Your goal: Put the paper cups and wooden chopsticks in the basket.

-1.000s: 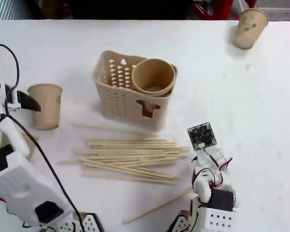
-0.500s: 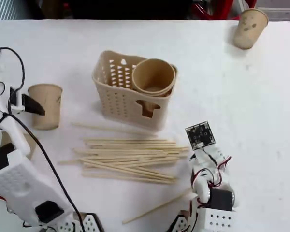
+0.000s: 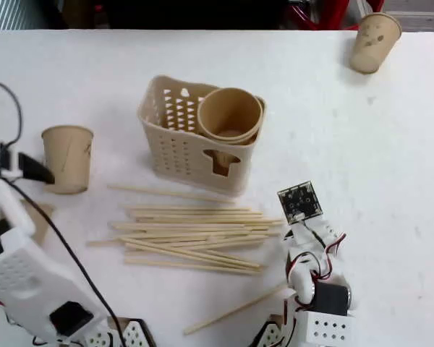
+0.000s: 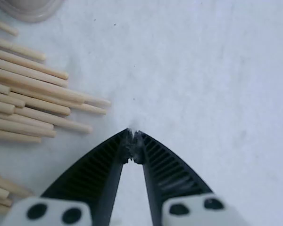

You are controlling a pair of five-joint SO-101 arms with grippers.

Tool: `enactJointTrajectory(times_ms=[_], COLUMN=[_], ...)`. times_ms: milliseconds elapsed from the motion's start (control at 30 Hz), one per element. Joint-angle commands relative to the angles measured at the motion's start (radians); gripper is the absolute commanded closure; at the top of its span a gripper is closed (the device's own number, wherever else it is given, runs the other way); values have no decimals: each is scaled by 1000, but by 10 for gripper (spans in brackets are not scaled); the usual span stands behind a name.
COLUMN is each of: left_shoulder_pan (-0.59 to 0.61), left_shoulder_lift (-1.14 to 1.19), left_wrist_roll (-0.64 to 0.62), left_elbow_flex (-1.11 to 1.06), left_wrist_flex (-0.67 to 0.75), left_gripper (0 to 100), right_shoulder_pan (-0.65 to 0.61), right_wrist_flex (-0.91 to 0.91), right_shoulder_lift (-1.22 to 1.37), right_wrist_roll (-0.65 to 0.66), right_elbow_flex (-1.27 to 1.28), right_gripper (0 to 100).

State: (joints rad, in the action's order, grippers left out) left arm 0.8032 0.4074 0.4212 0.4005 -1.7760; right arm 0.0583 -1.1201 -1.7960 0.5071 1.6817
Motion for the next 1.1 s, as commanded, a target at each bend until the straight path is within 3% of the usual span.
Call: enactJointTrajectory(times_ms=[0, 100, 300, 433, 667, 833, 1067], left_shoulder_pan=[59, 51, 22, -38, -140, -150, -125], left_shoulder_lift=[-8, -5, -15, -8, -7, -5, -5], left_wrist_roll=[109, 222, 566, 695, 953, 1062, 1037], left_elbow_flex=[81, 66, 121, 206, 146, 0, -80], left_wrist_flex=[-5, -5, -3, -9, -9, -2, -2], left_gripper=[645, 645, 645, 645, 656, 711, 714], right_shoulder_pan=[-5, -5, -4, -4, -4, -4, -4], right_wrist_flex=[16, 16, 16, 16, 18, 19, 19], right_shoulder_lift=[-4, -4, -4, -4, -4, -4, -4], right_wrist_roll=[11, 11, 11, 11, 11, 11, 11], right_elbow_flex=[8, 8, 8, 8, 8, 8, 8], right_gripper=[978, 978, 981, 981, 981, 981, 981])
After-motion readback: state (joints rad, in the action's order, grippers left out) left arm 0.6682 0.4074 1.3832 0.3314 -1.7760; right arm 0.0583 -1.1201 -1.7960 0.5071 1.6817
